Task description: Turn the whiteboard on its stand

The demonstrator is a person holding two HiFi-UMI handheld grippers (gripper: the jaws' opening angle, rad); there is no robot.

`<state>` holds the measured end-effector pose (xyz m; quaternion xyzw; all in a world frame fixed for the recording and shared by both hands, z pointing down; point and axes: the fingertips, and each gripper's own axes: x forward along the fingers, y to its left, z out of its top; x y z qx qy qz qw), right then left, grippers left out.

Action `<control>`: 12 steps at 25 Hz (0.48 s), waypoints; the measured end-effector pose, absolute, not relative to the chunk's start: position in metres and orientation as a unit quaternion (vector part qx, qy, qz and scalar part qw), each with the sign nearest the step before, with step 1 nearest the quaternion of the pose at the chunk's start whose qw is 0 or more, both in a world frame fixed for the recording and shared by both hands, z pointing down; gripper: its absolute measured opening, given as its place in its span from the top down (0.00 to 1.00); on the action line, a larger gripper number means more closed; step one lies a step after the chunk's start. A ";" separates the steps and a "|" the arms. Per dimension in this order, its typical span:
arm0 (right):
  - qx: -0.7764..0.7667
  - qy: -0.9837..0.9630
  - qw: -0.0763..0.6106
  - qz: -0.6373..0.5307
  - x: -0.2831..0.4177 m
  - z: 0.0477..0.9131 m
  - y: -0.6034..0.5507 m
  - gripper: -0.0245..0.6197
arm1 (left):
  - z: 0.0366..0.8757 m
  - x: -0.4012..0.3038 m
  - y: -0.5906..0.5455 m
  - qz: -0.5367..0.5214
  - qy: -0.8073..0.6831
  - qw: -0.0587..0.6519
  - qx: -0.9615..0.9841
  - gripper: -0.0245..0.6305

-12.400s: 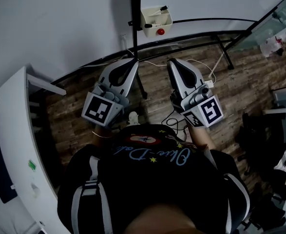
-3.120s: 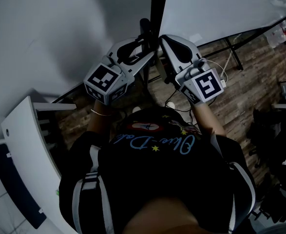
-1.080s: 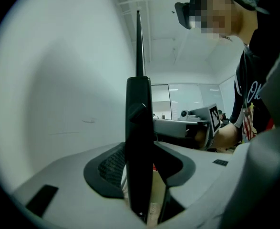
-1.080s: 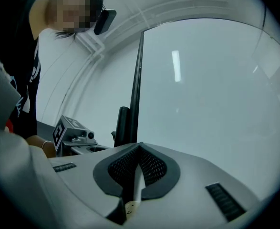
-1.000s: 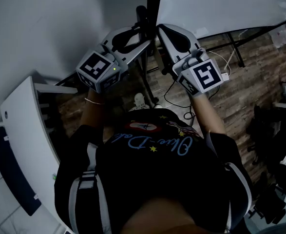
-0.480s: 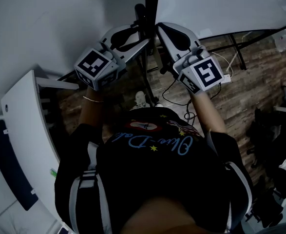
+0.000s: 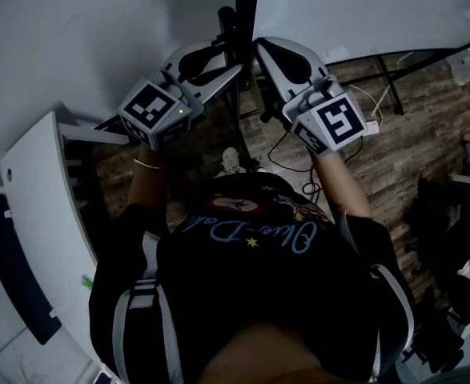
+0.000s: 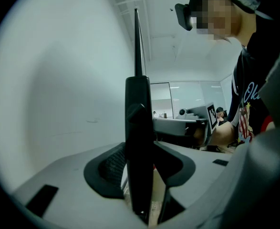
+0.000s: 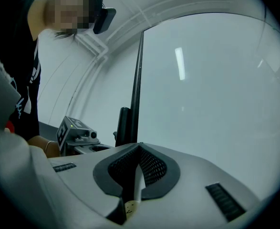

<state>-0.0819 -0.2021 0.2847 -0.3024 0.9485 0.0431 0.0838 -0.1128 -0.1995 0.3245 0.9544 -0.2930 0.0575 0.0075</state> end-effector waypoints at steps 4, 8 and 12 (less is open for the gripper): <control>-0.303 0.948 0.083 0.043 -0.082 0.286 -0.203 0.93 | 0.326 -0.113 -0.201 0.056 -0.295 0.008 0.954 0.67; -0.302 0.948 0.087 0.041 -0.082 0.286 -0.203 0.93 | 0.326 -0.113 -0.201 0.055 -0.297 0.006 0.953 0.67; -0.302 0.948 0.090 0.040 -0.082 0.284 -0.202 0.93 | 0.324 -0.113 -0.200 0.052 -0.303 0.002 0.952 0.67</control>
